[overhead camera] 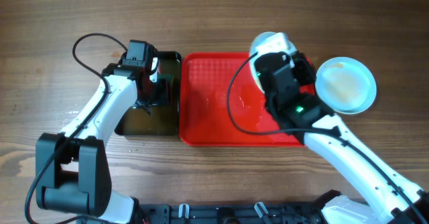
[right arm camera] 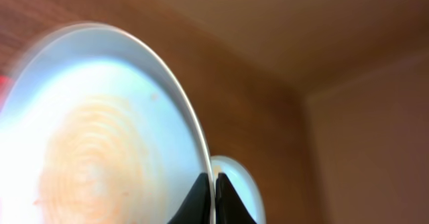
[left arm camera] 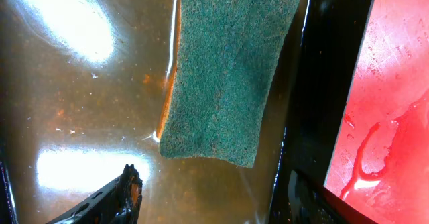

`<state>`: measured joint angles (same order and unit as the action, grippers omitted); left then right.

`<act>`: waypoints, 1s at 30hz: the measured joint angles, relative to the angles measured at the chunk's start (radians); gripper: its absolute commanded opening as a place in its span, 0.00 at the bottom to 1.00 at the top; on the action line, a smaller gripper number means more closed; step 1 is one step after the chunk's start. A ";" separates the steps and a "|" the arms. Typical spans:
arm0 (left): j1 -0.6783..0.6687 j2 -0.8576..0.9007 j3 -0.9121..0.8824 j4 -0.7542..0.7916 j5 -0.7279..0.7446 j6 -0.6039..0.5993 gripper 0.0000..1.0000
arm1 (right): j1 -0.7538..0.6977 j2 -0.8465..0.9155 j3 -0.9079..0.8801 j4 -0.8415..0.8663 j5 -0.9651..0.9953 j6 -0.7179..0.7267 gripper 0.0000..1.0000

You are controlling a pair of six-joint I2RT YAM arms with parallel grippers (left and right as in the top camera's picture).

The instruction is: Clean dirty plates on tray and stack at the side

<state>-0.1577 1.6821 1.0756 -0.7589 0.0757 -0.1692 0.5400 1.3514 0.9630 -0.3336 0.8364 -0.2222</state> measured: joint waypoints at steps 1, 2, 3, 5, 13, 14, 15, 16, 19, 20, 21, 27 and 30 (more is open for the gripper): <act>0.000 0.000 0.000 0.000 0.000 0.000 0.68 | -0.047 -0.002 0.002 -0.049 -0.049 0.093 0.05; 0.000 0.000 0.000 0.000 0.000 0.000 0.68 | -0.143 -0.002 0.002 -0.101 -0.129 0.222 0.05; 0.000 0.000 0.000 0.000 0.000 0.000 0.68 | -0.203 -0.002 0.002 -0.124 -0.179 0.295 0.04; 0.000 0.000 0.000 0.000 0.000 0.000 0.68 | -0.346 -0.002 0.002 -0.161 -0.299 0.417 0.04; 0.000 0.000 0.000 0.000 0.000 0.000 0.68 | -0.830 0.022 0.000 -0.223 -0.530 0.625 0.05; 0.000 0.000 0.000 0.000 0.000 0.000 0.68 | -0.877 0.051 0.000 -0.237 -0.534 0.630 0.15; 0.000 0.000 0.000 0.000 0.000 0.000 0.69 | -0.887 0.060 0.000 -0.240 -0.538 0.630 0.27; 0.000 0.000 0.000 0.000 0.000 0.000 0.70 | -0.898 0.074 -0.001 -0.241 -0.546 0.639 0.33; 0.000 0.000 0.000 0.000 0.000 0.000 0.79 | -0.906 0.099 -0.002 -0.249 -0.583 0.640 0.54; 0.000 0.000 0.000 0.001 0.000 0.000 0.79 | -0.906 0.101 -0.002 -0.251 -0.622 0.642 0.58; 0.000 0.000 0.000 0.002 0.000 0.000 0.79 | -0.906 0.101 -0.002 -0.256 -0.661 0.635 0.68; 0.005 -0.003 0.000 0.026 -0.002 -0.068 0.90 | -0.884 0.102 -0.002 -0.328 -1.128 0.514 1.00; 0.017 -0.059 0.000 0.033 -0.008 -0.111 1.00 | -0.759 0.088 -0.002 -0.362 -1.162 0.481 0.99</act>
<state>-0.1406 1.6230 1.0752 -0.7261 0.0673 -0.2798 -0.2188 1.4395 0.9615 -0.6956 -0.3252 0.2588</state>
